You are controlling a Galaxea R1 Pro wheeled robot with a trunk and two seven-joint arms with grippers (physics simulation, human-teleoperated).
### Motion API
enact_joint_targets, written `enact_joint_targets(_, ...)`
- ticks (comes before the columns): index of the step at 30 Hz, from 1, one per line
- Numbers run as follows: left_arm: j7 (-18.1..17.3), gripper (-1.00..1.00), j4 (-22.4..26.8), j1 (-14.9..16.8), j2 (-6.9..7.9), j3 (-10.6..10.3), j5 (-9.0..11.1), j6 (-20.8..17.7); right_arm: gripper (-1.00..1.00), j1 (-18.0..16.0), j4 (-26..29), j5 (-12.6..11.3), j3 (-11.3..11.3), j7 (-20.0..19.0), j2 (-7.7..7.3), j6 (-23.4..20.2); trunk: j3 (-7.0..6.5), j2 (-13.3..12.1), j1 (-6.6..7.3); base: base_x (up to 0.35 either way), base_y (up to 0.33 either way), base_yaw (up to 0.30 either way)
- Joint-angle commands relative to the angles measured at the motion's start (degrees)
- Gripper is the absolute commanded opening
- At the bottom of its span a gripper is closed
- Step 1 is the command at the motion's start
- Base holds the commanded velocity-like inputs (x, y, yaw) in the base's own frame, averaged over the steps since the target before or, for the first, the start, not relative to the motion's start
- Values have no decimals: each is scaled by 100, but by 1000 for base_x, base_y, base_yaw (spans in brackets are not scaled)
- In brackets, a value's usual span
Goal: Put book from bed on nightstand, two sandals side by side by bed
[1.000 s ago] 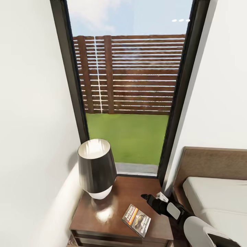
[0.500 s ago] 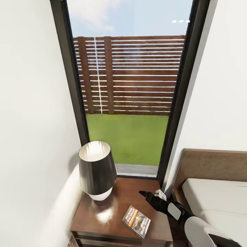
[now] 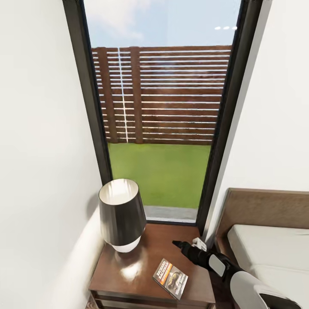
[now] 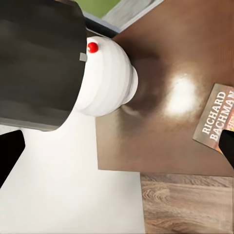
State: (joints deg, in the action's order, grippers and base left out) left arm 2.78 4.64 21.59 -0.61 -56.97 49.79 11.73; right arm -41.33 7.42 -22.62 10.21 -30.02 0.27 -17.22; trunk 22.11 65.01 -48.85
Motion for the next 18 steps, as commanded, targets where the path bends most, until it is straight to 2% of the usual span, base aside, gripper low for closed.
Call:
enact_joint_targets(1,29,100,-1,3,0,-49,24,26,100,-1,-2,-4,33,3,8,-39,-12,-38,23,0,0,0)
enact_joint_targets(18,-47,100,-17,3,0,-44,14,65,100,46,-329,-7,-261,283,121,483,-317,-720,396,0,0,0)
